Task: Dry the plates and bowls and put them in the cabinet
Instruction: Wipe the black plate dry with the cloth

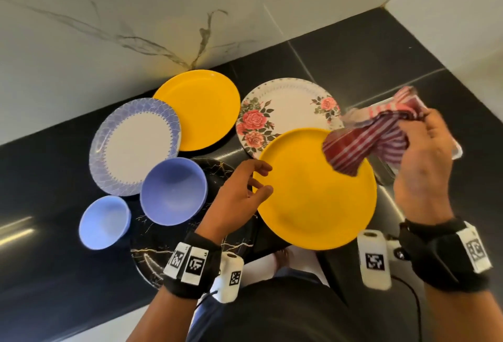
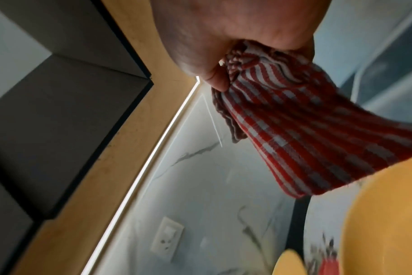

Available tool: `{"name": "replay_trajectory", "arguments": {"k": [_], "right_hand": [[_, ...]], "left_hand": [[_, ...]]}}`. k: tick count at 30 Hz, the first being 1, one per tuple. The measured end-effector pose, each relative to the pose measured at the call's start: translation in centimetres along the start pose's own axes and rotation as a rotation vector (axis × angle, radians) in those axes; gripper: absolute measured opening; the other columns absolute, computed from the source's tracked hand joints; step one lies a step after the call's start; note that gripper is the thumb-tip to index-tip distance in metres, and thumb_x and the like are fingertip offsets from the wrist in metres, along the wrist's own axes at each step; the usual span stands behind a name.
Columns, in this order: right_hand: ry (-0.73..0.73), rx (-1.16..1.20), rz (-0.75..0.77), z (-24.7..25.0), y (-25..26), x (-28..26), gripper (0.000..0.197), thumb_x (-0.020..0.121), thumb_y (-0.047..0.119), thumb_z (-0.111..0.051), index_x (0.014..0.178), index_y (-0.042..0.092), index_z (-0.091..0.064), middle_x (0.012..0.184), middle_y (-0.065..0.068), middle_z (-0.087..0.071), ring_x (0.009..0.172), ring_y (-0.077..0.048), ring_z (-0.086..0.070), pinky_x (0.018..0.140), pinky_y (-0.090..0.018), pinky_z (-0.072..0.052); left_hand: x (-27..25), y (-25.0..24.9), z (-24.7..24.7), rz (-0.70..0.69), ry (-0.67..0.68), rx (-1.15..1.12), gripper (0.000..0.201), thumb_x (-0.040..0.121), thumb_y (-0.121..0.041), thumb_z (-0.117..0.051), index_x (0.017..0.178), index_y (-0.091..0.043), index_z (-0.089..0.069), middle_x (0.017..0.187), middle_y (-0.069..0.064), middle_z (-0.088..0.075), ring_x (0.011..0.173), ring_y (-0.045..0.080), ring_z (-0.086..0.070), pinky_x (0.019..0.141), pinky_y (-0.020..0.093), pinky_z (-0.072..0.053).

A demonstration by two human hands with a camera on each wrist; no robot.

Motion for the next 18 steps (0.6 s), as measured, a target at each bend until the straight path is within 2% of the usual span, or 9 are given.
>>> {"name": "replay_trajectory", "arguments": {"k": [3, 5, 8, 11, 12, 14, 16, 18], "right_hand": [[0.151, 0.074, -0.279, -3.2, -3.8, -2.3, 0.017, 0.102, 0.018, -0.049, 0.112, 0.017, -0.063, 0.113, -0.015, -0.071, 0.103, -0.030, -0.068, 0.095, -0.051, -0.053], [0.241, 0.111, -0.406, -5.4, -5.7, -4.2, 0.025, 0.104, 0.019, -0.047, 0.122, 0.007, -0.060, 0.118, -0.017, -0.071, 0.107, -0.032, -0.070, 0.089, -0.045, -0.056], [0.271, 0.051, -0.520, -7.7, -7.5, -6.6, 0.021, 0.102, 0.025, -0.055, 0.112, 0.009, -0.064, 0.109, -0.013, -0.073, 0.097, -0.028, -0.069, 0.080, -0.041, -0.054], [0.353, -0.022, -0.554, -10.2, -8.5, -8.9, 0.023, 0.093, 0.029, -0.068, 0.109, 0.013, -0.066, 0.103, -0.010, -0.074, 0.092, -0.025, -0.071, 0.080, -0.041, -0.054], [0.392, -0.040, -0.553, -11.0, -8.6, -9.6, 0.026, 0.090, 0.026, -0.072, 0.112, 0.012, -0.067, 0.107, -0.011, -0.074, 0.096, -0.027, -0.072, 0.084, -0.043, -0.055], [0.441, -0.063, -0.552, -12.8, -8.9, -11.4, 0.035, 0.082, 0.018, -0.078, 0.115, 0.009, -0.067, 0.110, -0.014, -0.074, 0.102, -0.033, -0.071, 0.092, -0.049, -0.055], [0.454, -0.105, -0.545, -14.4, -9.4, -13.1, 0.036, 0.079, 0.012, -0.079, 0.112, 0.008, -0.069, 0.107, -0.015, -0.075, 0.101, -0.036, -0.071, 0.094, -0.052, -0.054], [0.464, -0.150, -0.532, -15.7, -9.7, -14.5, 0.031, 0.080, 0.010, -0.078, 0.110, 0.008, -0.069, 0.105, -0.015, -0.075, 0.099, -0.038, -0.071, 0.092, -0.052, -0.054]], "left_hand": [[-1.3, 0.8, 0.8, 0.006, -0.028, -0.016, 0.029, 0.098, -0.022, -0.065, 0.123, -0.034, -0.056, 0.118, -0.016, -0.060, 0.099, 0.006, -0.062, 0.078, 0.019, -0.052], [-2.3, 1.5, 1.6, 0.013, -0.047, -0.010, 0.026, 0.098, -0.023, -0.065, 0.121, -0.034, -0.058, 0.116, -0.014, -0.062, 0.099, 0.006, -0.062, 0.078, 0.017, -0.051], [-4.1, 2.5, 3.3, 0.008, -0.107, 0.003, 0.021, 0.098, -0.022, -0.065, 0.117, -0.030, -0.062, 0.110, -0.012, -0.065, 0.096, 0.006, -0.063, 0.075, 0.014, -0.050], [-6.7, 4.6, 6.3, 0.032, -0.226, 0.008, 0.014, 0.097, -0.022, -0.067, 0.109, -0.027, -0.065, 0.105, -0.010, -0.066, 0.094, 0.006, -0.062, 0.075, 0.014, -0.049], [-7.5, 5.7, 7.4, 0.060, -0.280, 0.016, 0.012, 0.096, -0.023, -0.068, 0.106, -0.027, -0.065, 0.103, -0.010, -0.067, 0.095, 0.006, -0.061, 0.077, 0.017, -0.049], [-9.4, 8.4, 10.1, 0.124, -0.427, 0.072, 0.011, 0.091, -0.021, -0.072, 0.100, -0.025, -0.067, 0.102, -0.011, -0.067, 0.098, 0.009, -0.060, 0.085, 0.029, -0.050], [-11.2, 11.3, 12.7, 0.205, -0.565, 0.129, 0.015, 0.087, -0.018, -0.074, 0.099, -0.023, -0.066, 0.105, -0.007, -0.063, 0.100, 0.019, -0.059, 0.091, 0.044, -0.050], [-12.5, 13.3, 14.2, 0.294, -0.627, 0.108, 0.021, 0.087, -0.023, -0.075, 0.105, -0.025, -0.062, 0.113, -0.004, -0.055, 0.101, 0.024, -0.060, 0.094, 0.048, -0.050]]}}
Point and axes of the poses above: each hand's wrist, its own x-axis towards the middle knuckle, its own z-axis out of the back of the hand, y = z × x, the point moved 7 cm from there along x, towards the middle knuckle
